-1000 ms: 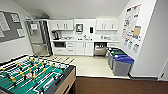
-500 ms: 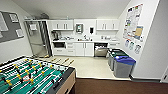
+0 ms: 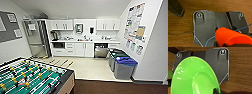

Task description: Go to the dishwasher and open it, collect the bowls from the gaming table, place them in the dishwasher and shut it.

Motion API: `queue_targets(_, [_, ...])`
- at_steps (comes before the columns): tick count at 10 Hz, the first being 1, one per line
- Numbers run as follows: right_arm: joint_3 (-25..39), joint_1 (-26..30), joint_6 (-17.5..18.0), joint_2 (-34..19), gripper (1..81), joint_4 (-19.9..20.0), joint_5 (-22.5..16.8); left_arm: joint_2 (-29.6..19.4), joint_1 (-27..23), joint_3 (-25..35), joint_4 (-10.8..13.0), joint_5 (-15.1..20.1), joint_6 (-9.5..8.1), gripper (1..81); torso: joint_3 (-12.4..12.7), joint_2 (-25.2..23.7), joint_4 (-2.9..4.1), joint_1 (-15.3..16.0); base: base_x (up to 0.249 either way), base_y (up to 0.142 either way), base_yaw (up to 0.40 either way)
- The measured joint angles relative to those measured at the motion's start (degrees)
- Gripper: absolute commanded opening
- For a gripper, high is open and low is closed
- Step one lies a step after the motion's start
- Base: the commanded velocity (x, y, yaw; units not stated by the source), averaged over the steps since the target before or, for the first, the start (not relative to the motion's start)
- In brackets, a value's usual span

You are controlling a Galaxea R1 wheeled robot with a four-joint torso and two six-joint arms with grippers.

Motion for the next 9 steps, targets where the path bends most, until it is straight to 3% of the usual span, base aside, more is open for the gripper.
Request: queue_targets(9, [-0.2, 0.0, 0.0, -0.2, 1.0, 0.0, 0.1, 0.2, 0.0, 0.1, 0.0, 0.0, 0.0, 1.0, 0.0, 0.0, 0.0, 0.0, 0.131, -0.062, 0.0])
